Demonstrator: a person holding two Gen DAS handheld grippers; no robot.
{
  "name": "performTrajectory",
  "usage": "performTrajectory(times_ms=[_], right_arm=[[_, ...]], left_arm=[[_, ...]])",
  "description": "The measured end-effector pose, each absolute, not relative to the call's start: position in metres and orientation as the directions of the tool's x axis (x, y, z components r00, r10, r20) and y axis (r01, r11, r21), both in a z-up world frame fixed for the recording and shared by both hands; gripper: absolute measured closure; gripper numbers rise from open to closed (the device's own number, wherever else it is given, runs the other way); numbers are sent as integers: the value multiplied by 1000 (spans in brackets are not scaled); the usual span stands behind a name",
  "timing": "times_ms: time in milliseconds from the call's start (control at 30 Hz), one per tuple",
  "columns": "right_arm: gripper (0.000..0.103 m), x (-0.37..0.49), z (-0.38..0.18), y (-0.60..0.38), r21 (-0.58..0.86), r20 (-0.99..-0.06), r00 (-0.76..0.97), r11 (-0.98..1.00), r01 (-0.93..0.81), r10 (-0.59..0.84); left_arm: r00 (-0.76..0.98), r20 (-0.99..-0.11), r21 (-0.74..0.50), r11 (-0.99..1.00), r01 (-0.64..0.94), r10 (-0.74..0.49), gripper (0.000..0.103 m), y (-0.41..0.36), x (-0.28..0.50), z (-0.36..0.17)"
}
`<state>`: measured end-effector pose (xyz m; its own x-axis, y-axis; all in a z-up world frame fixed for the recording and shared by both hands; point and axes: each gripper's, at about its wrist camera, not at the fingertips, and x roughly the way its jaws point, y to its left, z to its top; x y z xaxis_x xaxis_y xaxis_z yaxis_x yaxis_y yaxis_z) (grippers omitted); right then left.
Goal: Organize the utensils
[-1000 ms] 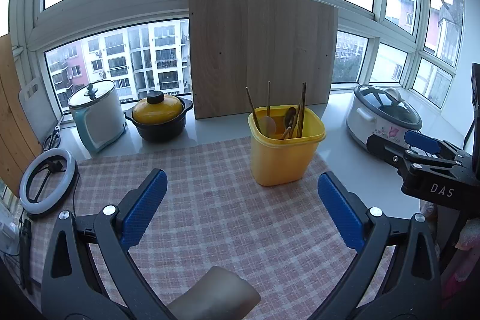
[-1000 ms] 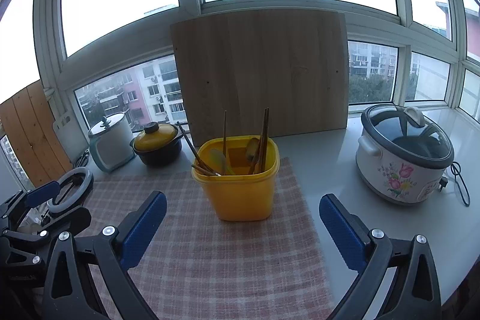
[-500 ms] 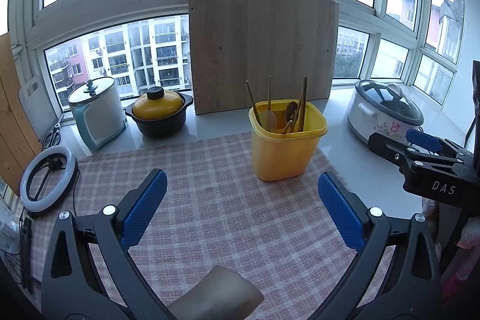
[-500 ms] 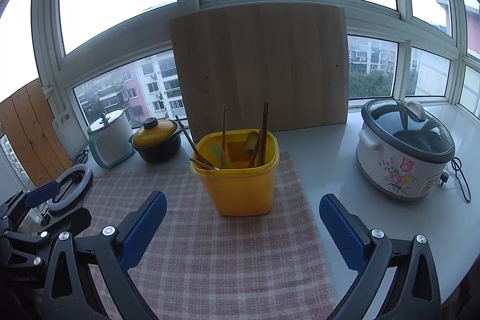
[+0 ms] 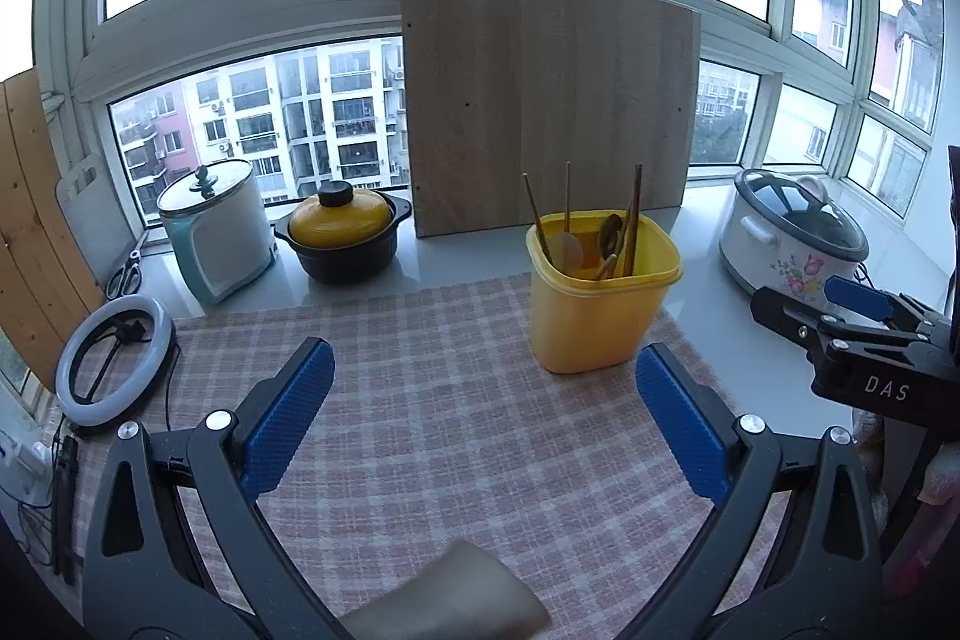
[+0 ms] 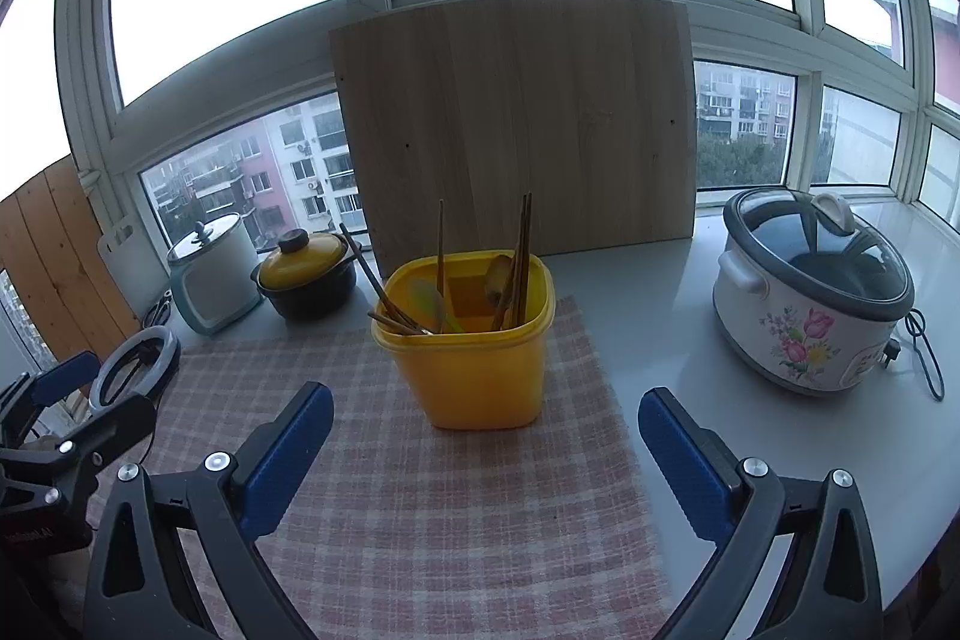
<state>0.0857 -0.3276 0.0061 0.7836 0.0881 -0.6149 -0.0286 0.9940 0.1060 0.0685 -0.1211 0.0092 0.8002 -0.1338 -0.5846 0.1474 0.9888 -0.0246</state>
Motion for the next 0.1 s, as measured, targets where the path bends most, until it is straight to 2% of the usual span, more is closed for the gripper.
performTrajectory(times_ms=[100], right_arm=[[0, 89, 3, -326, 108, -621, 779, 994, -29, 90]], left_arm=[[804, -580, -28, 990, 136, -127, 1, -118, 70, 9]])
